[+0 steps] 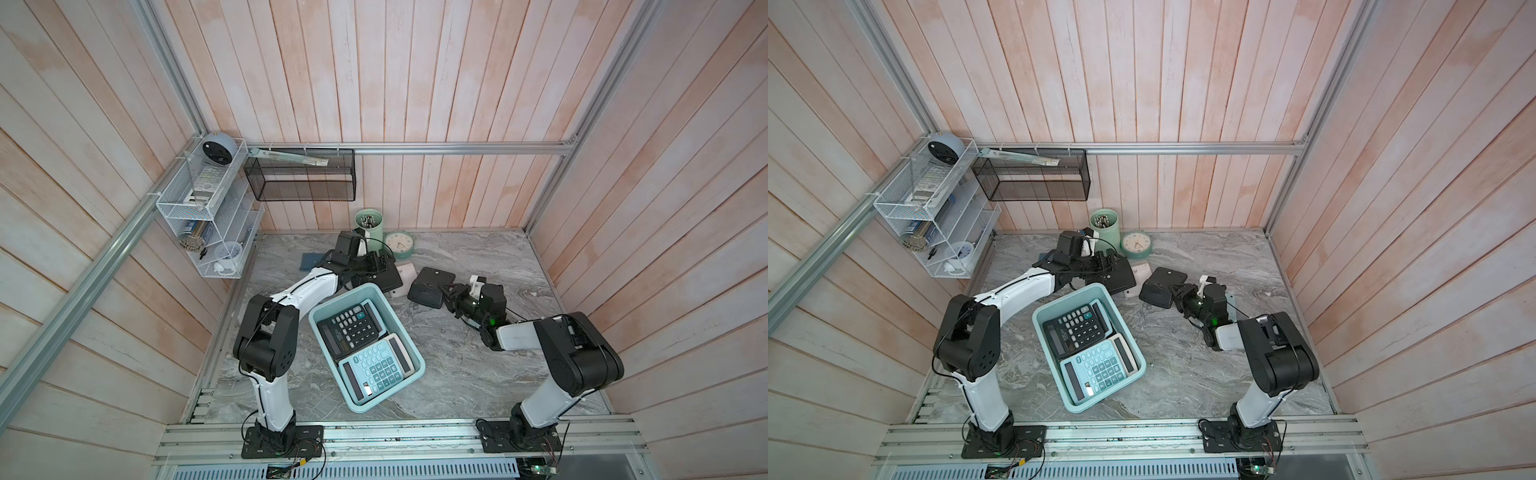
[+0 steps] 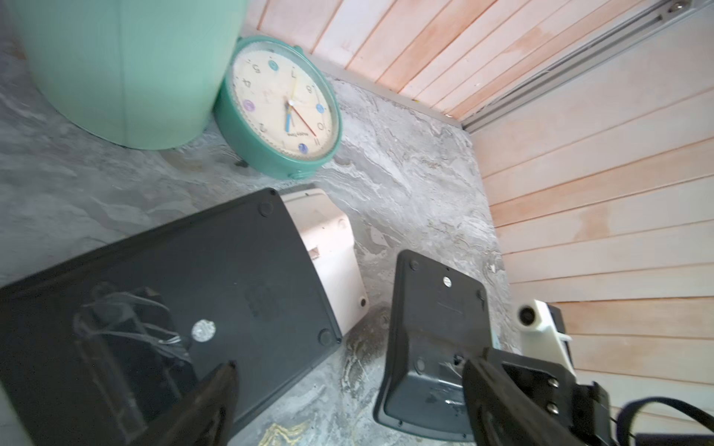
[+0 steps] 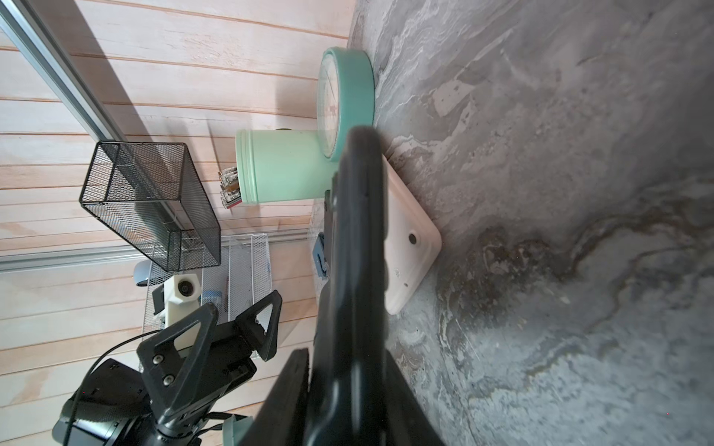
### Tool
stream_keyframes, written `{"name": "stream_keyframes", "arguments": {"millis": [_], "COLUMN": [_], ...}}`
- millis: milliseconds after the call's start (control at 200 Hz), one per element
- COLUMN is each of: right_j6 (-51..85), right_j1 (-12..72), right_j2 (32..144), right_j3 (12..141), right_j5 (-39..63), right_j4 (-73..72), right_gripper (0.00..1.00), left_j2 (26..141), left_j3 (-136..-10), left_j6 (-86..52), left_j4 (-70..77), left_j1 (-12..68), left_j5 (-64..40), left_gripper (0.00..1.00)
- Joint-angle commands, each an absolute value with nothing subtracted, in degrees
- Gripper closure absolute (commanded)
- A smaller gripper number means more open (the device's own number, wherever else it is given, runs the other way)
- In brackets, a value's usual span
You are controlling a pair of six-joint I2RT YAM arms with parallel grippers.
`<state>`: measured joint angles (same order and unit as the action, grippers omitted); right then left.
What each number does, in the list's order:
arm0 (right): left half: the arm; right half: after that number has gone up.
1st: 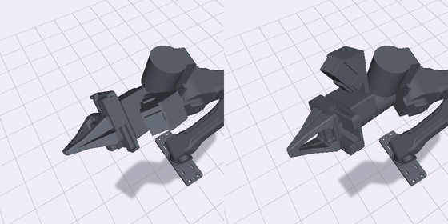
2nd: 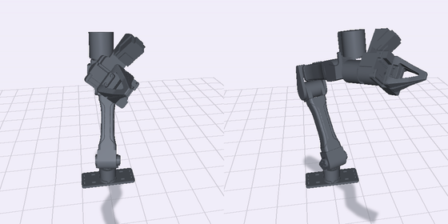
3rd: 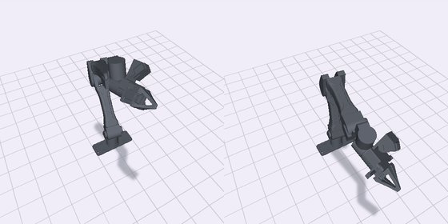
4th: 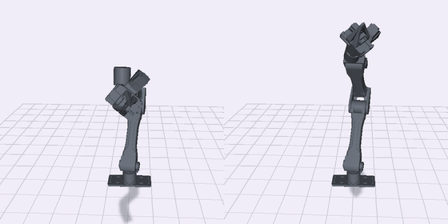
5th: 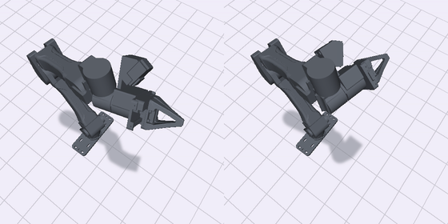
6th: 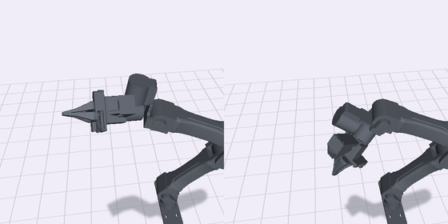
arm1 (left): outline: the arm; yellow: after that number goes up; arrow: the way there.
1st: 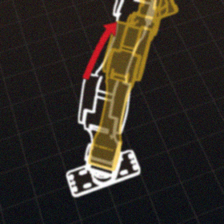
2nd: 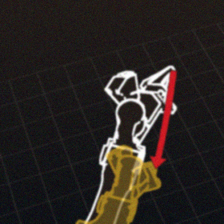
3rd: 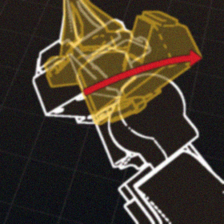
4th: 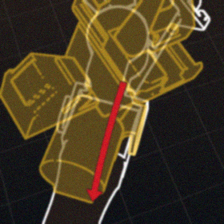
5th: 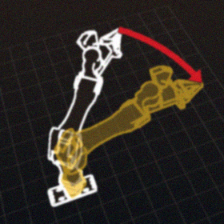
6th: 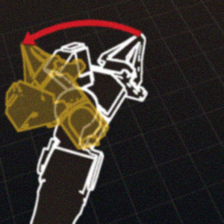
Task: Put the calculator in the storage box
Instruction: Pick up the calculator from the center of the board, then adjust the calculator.
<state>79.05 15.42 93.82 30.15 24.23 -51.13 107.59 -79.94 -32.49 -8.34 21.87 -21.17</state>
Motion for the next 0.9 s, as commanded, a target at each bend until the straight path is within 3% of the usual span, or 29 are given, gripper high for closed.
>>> {"name": "stream_keyframes", "arguments": {"millis": [0,330,420,705,895], "right_j6": [74.8,63.5,61.1,60.0,59.4], "right_j1": [15.2,15.3,15.4,15.9,16.6], "right_j2": [89.7,77.1,75.1,72.3,70.7], "right_j3": [33.1,41.3,43.1,43.2,43.1], "right_j5": [26.2,25.6,25.5,27.2,27.2], "right_j4": [-43.6,-16.6,-11.8,-8.3,-5.7], "right_gripper": [0.82,0.82,0.81,0.81,0.81], "left_j2": [107.4,111.7,113.3,109.7,109.0], "left_j3": [-84.2,-91.1,-91.9,-77.0,-72.8], "left_j6": [-30.2,-29.7,-29.5,-33.7,-28.3], "left_j4": [-7.1,-12.0,-12.9,0.5,1.0], "left_j1": [20.3,17.4,17.2,19.4,21.7], "left_j5": [-16.9,-16.2,-20.1,-26.8,-12.0], "left_gripper": [0.05,0.02,0.03,0.05,0.04]}}
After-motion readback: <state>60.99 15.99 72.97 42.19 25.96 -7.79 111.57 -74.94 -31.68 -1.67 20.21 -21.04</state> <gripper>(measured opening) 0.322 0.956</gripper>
